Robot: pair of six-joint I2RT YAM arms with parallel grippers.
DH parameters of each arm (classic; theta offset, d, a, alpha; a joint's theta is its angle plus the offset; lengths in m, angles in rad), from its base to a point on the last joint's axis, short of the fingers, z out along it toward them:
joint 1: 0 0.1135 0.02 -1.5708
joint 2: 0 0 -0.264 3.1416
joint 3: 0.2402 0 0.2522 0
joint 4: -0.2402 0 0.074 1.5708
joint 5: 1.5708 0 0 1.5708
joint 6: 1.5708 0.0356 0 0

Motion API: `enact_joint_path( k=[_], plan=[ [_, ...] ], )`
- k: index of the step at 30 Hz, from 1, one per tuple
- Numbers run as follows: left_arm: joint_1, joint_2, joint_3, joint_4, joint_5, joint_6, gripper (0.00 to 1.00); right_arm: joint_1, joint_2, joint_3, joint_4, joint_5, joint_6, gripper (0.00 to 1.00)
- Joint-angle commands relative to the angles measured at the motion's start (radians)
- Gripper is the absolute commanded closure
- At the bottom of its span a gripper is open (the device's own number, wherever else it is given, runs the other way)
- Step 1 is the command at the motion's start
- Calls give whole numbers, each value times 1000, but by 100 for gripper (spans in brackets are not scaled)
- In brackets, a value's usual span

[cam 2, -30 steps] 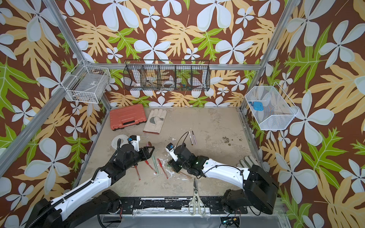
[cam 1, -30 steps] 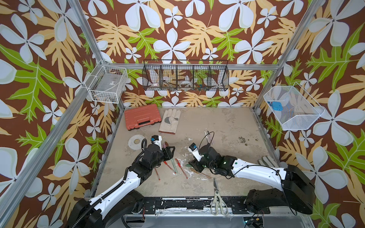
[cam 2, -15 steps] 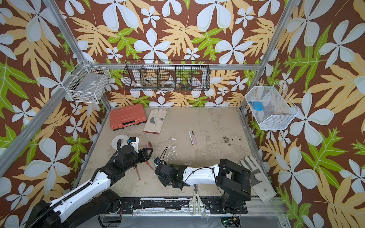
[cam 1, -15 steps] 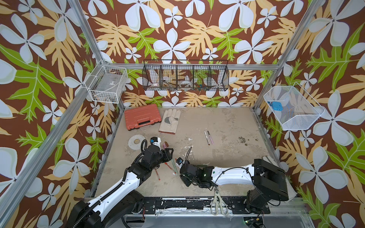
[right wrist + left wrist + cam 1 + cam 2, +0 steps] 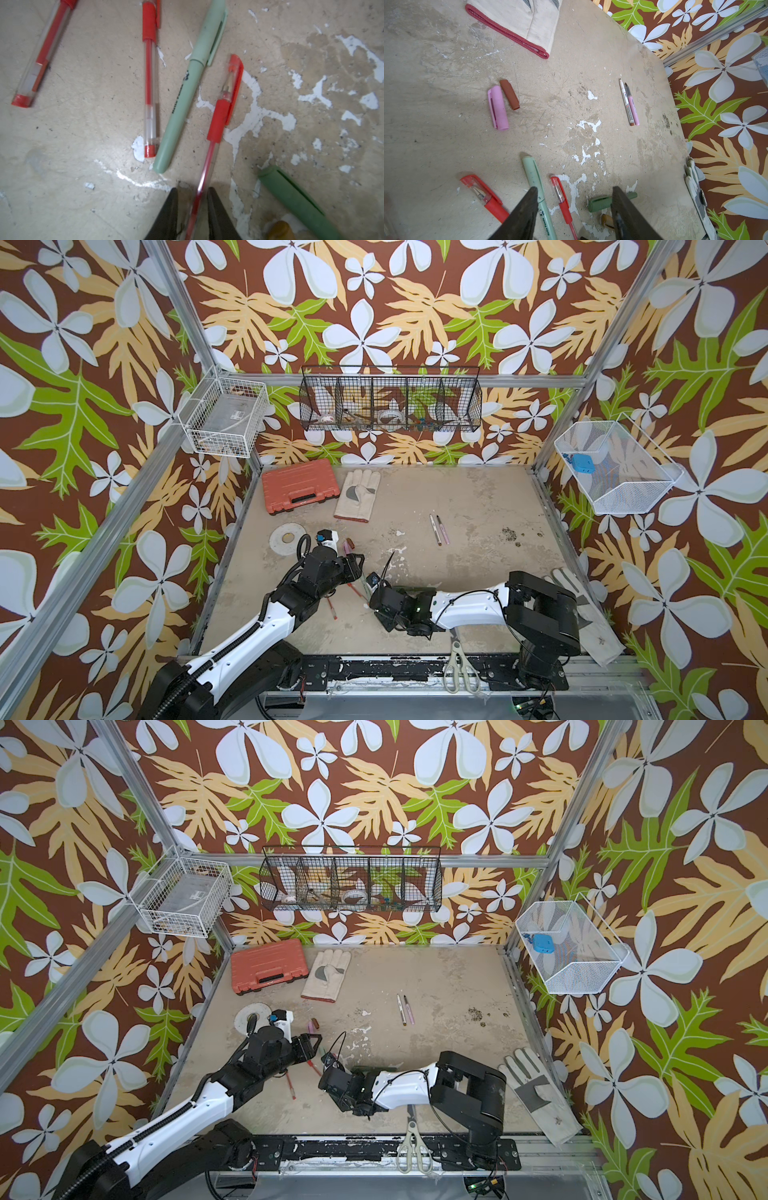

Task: Remove pen caps from pens
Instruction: Pick up the pen from the bottom-center of the table.

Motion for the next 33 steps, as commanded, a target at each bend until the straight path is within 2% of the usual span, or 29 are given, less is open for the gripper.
enact_joint_path(
  k=[1,3,12,17,21,24,29,33],
  plan=[
    [0,-7,-5,4,-9,11,42,0,12,-8,-20,-2,13,81],
    [0,-4,-3,5,-9,12,42,0,7,-15,-15,-2,17,85],
    [2,22,21,22,-9,14,42,-20,-50,0,-33,33,0,95],
    [19,56,82,21,24,31,41,-70,-132,23,-57,38,-35,96],
    [32,75,125,56,56,42,35,-130,-209,33,-83,33,-72,96],
    [36,65,127,154,131,28,32,-209,-262,24,-86,-15,-107,96],
    [36,78,114,343,243,-17,30,-353,-357,-18,-18,-173,-214,96],
    [35,151,115,461,301,-41,30,-450,-405,-48,40,-347,-263,96]
  ],
)
